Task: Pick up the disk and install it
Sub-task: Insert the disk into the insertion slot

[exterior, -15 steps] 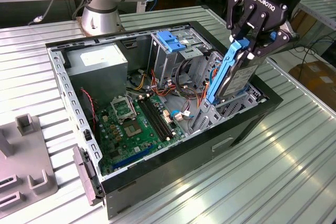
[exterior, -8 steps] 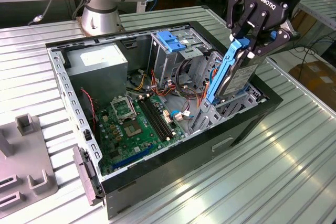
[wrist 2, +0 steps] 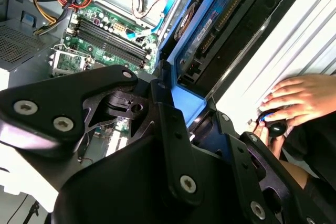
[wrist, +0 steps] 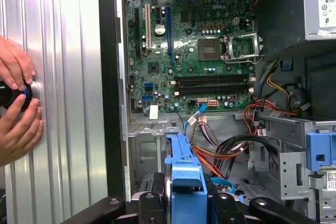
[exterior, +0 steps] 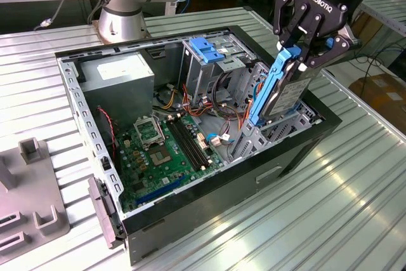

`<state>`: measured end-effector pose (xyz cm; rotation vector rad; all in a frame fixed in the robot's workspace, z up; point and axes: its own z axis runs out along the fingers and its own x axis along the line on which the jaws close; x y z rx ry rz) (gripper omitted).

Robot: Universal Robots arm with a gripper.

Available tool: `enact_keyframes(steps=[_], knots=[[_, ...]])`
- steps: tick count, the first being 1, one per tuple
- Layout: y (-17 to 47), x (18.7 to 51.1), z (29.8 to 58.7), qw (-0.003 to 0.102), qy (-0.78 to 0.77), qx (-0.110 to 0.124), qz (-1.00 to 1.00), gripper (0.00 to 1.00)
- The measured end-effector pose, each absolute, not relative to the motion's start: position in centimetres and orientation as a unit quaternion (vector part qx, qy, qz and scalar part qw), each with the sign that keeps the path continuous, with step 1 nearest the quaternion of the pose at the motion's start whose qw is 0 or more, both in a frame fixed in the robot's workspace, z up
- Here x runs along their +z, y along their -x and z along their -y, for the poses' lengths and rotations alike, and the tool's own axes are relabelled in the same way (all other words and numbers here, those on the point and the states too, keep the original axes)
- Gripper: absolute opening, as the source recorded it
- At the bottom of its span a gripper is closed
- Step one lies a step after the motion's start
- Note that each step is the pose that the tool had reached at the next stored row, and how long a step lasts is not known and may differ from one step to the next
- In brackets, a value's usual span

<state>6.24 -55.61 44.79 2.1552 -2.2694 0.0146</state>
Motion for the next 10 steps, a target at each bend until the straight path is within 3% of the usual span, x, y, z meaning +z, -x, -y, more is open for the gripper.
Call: enact_keyframes(steps=[10], knots=[[-6.25, 44.37, 55.61, 0.006, -0.689, 0.005, 0.725, 0.37]])
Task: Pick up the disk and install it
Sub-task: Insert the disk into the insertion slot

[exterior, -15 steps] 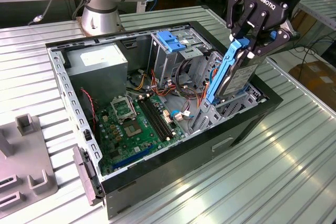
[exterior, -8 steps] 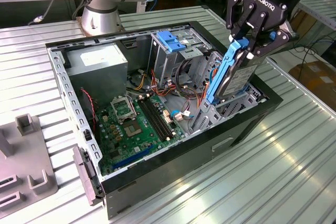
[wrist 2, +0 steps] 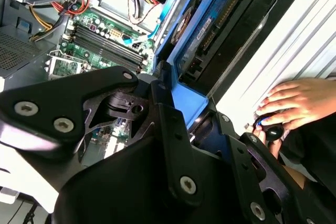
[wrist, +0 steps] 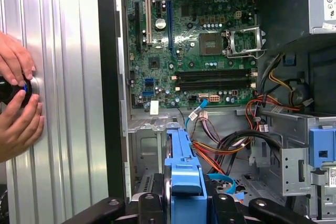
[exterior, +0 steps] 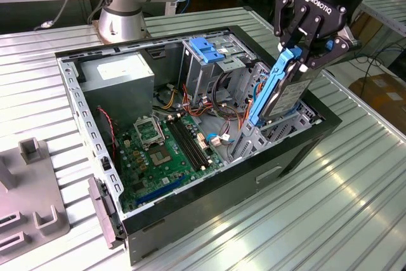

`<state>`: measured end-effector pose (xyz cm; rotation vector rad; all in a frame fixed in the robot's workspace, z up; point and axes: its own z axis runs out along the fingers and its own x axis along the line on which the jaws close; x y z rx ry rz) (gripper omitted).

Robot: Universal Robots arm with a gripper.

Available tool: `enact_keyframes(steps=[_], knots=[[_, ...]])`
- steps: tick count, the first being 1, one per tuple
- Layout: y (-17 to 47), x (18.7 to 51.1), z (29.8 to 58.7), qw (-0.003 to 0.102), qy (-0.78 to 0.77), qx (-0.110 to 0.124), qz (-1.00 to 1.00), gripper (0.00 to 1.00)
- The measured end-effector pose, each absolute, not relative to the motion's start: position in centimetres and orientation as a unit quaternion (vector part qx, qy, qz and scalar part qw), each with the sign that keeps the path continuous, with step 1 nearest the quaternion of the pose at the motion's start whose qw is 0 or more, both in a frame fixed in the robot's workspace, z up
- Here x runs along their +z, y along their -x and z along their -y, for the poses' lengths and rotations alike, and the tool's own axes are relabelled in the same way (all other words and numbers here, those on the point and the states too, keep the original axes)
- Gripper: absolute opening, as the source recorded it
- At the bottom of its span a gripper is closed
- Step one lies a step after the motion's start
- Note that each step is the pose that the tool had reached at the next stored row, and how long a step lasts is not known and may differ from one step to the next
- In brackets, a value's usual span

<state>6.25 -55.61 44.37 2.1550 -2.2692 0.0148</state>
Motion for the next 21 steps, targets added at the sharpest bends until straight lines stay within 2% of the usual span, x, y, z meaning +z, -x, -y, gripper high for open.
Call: enact_keyframes(steps=[6, 21], knots=[[-6.24, 44.43, 55.61, 0.006, -0.689, 0.005, 0.725, 0.37], [-6.24, 44.96, 55.66, -0.003, -0.698, 0.013, 0.716, 0.37]])
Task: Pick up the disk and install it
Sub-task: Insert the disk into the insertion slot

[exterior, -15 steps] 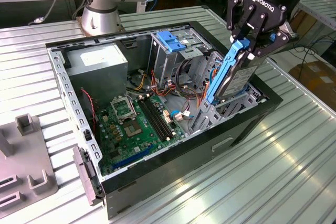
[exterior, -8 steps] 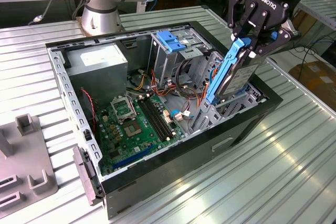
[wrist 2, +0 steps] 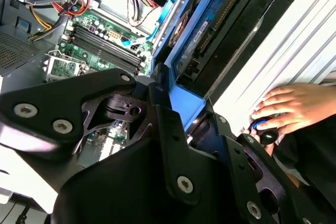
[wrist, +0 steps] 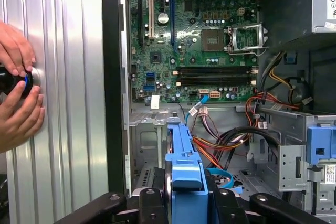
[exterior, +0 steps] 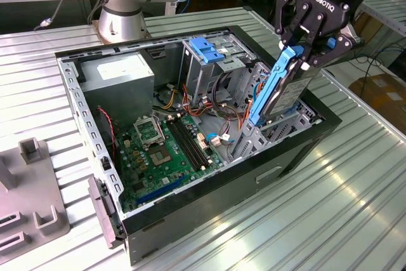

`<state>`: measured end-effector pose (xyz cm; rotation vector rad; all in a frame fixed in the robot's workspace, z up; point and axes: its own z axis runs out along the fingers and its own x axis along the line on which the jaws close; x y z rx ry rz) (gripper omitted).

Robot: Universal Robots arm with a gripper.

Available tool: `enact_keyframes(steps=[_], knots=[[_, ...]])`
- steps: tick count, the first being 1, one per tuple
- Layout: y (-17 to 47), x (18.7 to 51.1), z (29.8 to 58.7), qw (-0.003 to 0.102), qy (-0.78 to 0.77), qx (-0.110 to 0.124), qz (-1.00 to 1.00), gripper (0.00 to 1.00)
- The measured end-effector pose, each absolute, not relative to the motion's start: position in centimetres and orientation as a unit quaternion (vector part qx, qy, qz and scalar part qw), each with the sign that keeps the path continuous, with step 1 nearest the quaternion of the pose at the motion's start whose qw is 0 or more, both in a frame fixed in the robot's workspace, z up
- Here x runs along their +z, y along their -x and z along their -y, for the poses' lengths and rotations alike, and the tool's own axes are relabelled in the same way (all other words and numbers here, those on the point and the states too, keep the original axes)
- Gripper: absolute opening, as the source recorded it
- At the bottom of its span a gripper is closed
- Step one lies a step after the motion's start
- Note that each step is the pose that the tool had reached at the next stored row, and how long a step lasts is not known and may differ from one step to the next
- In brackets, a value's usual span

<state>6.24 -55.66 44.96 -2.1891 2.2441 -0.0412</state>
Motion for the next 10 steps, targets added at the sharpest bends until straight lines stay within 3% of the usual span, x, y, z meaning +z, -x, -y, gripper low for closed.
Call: enact_keyframes(steps=[10], knots=[[-6.25, 44.73, 55.77, 0.003, 0.699, -0.013, -0.715, 0.37]])
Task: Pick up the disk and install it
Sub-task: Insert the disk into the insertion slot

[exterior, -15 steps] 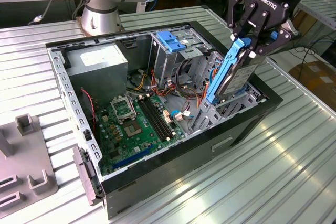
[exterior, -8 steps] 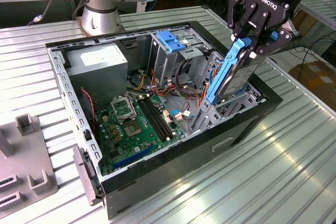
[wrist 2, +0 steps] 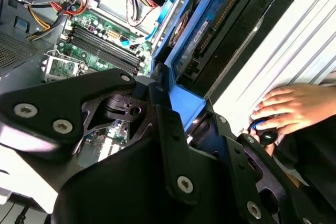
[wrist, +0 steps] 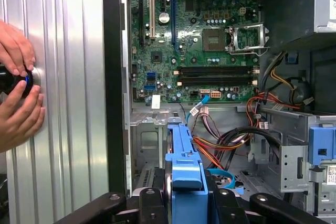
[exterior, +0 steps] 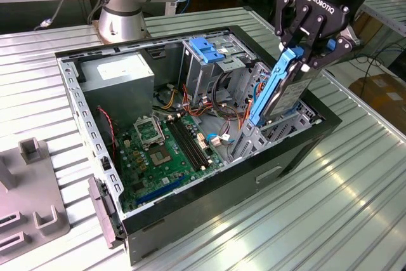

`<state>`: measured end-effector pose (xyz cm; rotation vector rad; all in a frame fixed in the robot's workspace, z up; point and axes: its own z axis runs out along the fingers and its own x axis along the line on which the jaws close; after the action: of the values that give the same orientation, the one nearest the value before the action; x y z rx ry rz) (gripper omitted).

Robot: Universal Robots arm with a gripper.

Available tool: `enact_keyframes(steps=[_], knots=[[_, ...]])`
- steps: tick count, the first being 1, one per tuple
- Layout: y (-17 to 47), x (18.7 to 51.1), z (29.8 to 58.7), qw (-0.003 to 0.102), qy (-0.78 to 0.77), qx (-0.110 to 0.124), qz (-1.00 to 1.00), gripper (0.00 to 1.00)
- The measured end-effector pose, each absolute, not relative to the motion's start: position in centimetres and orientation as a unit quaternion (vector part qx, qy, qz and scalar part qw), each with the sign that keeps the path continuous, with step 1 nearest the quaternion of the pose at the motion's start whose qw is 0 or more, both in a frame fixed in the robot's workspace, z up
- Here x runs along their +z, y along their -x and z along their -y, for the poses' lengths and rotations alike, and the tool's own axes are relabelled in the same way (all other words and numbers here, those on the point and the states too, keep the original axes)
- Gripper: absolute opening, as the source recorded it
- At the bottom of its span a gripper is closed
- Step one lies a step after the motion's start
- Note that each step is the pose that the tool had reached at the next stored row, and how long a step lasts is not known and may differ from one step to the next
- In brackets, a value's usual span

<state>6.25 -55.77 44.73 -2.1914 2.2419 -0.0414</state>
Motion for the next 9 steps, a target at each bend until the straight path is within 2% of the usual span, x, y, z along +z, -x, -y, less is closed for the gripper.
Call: enact_keyframes(steps=[9], knots=[[-6.3, 41.9, 56.0, 0.003, 0.699, -0.013, -0.715, 0.37]])
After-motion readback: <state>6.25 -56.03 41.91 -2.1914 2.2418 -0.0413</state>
